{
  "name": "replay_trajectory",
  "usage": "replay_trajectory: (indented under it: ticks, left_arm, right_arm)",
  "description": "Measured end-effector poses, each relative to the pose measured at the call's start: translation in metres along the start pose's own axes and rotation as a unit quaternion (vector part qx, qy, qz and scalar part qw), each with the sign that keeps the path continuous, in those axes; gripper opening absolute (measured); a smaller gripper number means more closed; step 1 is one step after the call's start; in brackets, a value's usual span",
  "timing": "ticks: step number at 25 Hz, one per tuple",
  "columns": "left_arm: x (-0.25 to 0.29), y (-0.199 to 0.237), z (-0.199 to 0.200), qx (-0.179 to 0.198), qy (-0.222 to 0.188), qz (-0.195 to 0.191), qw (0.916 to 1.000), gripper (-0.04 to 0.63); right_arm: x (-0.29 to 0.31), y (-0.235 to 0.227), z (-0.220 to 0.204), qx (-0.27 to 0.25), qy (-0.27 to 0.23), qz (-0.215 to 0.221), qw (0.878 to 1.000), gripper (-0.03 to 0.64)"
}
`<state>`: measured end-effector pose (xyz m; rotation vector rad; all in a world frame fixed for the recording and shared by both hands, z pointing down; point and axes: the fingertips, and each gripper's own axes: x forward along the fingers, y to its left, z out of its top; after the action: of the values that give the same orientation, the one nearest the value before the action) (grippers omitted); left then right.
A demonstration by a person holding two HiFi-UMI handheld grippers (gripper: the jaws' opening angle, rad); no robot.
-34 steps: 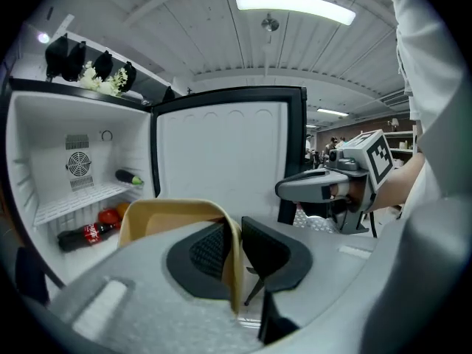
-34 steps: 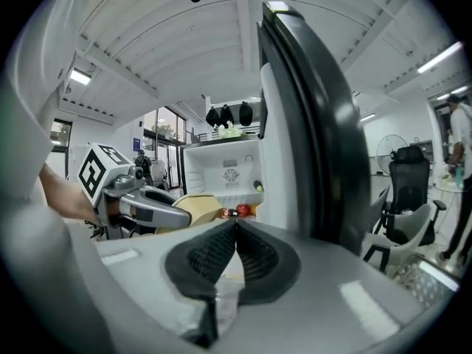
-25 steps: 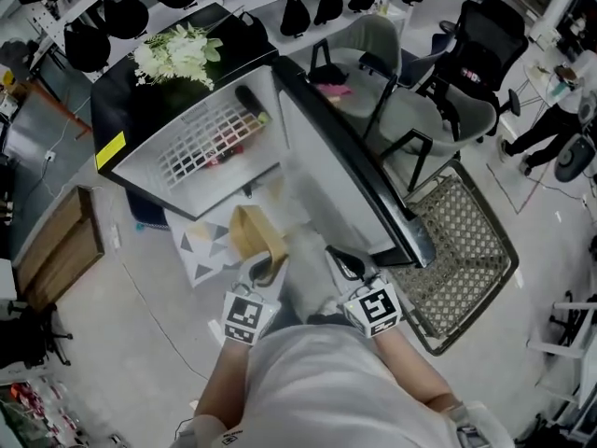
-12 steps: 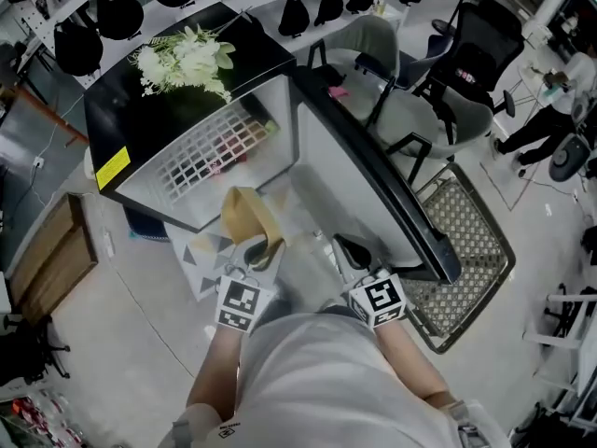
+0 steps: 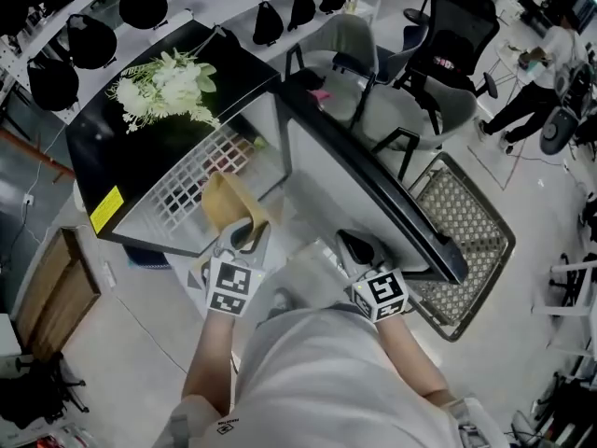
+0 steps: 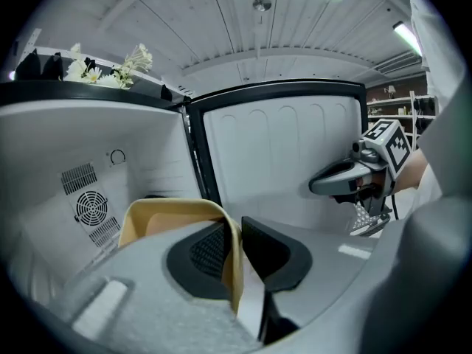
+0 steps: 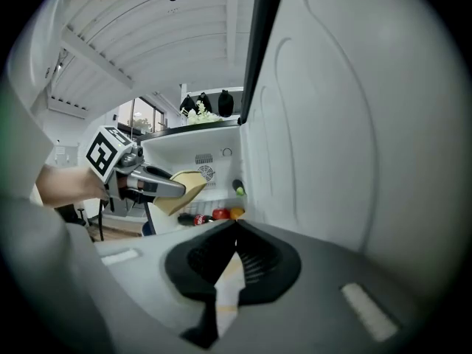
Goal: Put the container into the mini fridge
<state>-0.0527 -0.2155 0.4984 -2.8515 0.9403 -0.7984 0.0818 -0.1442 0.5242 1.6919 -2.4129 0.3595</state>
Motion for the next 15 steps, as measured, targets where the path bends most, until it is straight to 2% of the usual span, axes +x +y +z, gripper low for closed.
replay_trajectory:
  ticks: [15]
  left_arm:
    - [0.063,0.072,0.009,0.051,0.044,-0.008,0.9977,0.058]
  right_arm:
    - [0.003,-0.018,0.001,0.021,-0.008,-0.079,0.997,0.003]
